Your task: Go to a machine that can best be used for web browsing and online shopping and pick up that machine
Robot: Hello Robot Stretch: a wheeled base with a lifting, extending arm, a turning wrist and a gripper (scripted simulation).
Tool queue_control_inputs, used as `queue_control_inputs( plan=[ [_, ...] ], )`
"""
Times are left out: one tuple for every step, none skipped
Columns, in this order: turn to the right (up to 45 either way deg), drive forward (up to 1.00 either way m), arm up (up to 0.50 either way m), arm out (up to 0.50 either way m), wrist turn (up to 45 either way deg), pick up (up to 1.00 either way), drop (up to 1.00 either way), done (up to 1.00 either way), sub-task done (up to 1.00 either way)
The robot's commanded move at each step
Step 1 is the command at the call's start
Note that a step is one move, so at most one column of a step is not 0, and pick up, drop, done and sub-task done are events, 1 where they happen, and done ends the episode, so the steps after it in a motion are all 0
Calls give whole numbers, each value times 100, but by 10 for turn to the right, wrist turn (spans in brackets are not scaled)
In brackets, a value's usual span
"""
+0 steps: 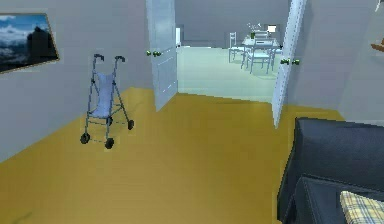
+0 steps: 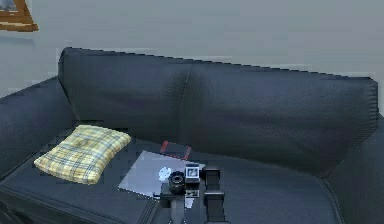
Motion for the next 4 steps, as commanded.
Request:
queue_control_inputs(
  plan=[
    [0, 0, 0, 0, 450, 0, 0, 0, 0],
    [0, 0, 0, 0, 450, 0, 0, 0, 0],
    [0, 0, 0, 0, 450, 0, 0, 0, 0],
    [0, 0, 0, 0, 450, 0, 0, 0, 0]
  ],
)
